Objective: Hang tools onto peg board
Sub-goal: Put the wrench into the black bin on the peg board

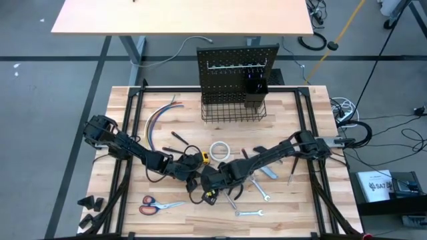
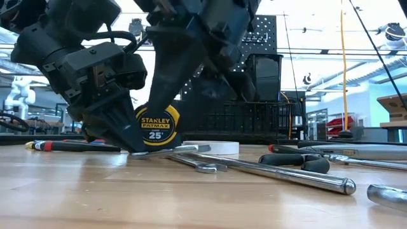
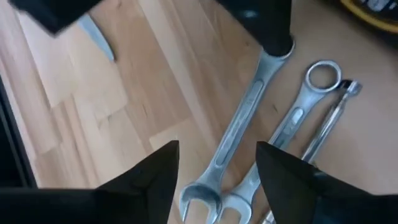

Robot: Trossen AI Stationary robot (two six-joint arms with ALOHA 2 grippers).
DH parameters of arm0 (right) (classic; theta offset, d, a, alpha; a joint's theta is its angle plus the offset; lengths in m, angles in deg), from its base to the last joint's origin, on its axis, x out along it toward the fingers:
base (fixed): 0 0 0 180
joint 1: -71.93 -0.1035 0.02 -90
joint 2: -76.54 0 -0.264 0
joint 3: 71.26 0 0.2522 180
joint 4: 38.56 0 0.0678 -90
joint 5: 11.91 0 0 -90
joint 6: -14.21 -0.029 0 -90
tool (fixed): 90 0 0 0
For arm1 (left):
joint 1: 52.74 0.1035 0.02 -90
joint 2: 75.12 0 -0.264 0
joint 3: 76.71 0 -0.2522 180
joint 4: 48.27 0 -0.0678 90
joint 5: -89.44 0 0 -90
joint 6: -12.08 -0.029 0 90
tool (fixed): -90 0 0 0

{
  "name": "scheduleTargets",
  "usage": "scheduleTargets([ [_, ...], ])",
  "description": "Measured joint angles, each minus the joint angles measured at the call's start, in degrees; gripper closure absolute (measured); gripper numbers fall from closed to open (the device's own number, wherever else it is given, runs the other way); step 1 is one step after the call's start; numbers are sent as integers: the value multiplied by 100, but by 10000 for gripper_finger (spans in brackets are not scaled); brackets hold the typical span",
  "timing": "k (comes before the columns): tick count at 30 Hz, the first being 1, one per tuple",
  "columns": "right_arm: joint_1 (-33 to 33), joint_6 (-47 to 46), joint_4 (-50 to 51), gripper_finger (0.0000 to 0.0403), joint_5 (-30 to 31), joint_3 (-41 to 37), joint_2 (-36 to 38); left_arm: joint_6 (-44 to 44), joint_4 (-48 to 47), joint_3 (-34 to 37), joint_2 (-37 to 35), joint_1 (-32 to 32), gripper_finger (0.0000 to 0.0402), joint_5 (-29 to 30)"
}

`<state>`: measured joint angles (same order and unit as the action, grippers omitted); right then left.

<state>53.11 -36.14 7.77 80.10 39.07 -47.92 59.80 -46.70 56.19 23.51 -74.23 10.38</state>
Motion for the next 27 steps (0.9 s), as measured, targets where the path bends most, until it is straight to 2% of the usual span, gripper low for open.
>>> scheduleTargets([
  [11, -132, -173, 44, 225, 150, 37, -511, -2, 7, 0, 0, -2, 400, -4],
  [15, -124, -382, 440, 265, 154, 59, -575, -15, 21, 2, 0, -2, 400, -4],
  [21, -103, -137, 451, 375, 99, 25, -593, -387, 275, 25, 8, -20, 400, 27],
  [27, -102, -54, 548, 376, 6, 17, -511, -966, 513, 26, -69, -76, 369, 34],
])
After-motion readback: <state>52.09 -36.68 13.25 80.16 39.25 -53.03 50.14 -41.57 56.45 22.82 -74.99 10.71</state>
